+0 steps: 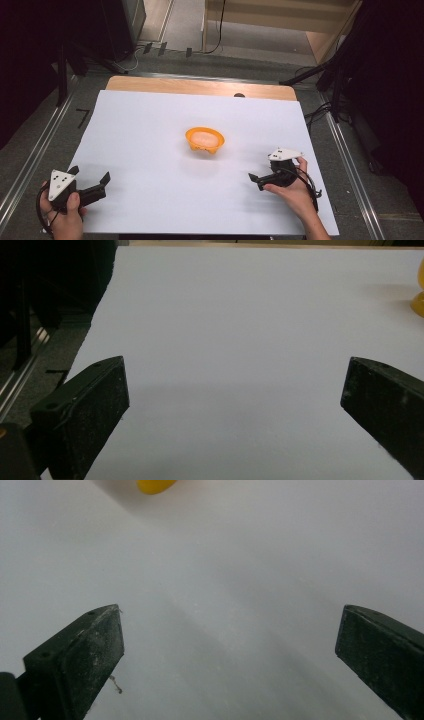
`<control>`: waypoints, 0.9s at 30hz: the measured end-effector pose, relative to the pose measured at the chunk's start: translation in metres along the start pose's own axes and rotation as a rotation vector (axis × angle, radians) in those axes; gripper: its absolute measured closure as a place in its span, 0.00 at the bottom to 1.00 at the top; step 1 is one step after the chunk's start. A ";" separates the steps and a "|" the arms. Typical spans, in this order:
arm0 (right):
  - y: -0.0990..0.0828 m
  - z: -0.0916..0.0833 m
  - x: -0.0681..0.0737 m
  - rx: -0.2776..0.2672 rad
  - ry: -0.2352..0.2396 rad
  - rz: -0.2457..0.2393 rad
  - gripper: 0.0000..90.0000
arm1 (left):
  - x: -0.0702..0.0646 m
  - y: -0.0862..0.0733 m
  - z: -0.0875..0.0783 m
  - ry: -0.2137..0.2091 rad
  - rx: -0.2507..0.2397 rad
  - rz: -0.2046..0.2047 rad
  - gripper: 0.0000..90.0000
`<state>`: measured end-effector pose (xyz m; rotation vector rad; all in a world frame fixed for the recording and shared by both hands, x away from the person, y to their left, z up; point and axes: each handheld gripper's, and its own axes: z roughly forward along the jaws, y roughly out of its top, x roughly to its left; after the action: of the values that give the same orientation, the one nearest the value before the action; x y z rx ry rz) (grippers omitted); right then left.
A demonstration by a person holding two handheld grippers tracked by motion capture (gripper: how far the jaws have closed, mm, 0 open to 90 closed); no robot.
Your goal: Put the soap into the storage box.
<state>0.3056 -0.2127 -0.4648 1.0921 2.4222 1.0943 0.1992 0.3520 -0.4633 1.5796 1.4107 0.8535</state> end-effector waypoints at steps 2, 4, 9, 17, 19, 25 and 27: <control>-0.008 -0.005 -0.004 -0.013 -0.013 0.024 0.00 | 0.000 0.000 0.000 0.000 0.000 0.001 0.00; -0.012 -0.008 -0.006 -0.023 -0.011 0.032 0.00 | 0.000 0.000 0.000 0.000 0.000 0.000 0.00; -0.020 -0.011 -0.010 -0.019 -0.025 0.048 0.00 | 0.000 0.000 0.000 0.000 -0.001 0.000 0.00; -0.035 -0.021 -0.015 -0.031 -0.038 0.063 0.00 | 0.000 0.000 0.000 0.003 0.000 0.003 0.00; -0.041 -0.025 -0.018 -0.029 -0.048 0.069 0.00 | 0.000 0.000 0.000 0.003 -0.001 0.002 0.00; -0.050 -0.033 -0.024 -0.046 -0.063 0.084 0.00 | 0.000 0.000 0.000 0.002 -0.002 0.002 0.00; -0.055 -0.038 -0.027 -0.050 -0.078 0.094 0.00 | -0.001 0.000 0.000 0.003 -0.001 0.002 0.00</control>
<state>0.2755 -0.2763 -0.4805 1.2197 2.2924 1.1132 0.1991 0.3515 -0.4634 1.5797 1.4106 0.8585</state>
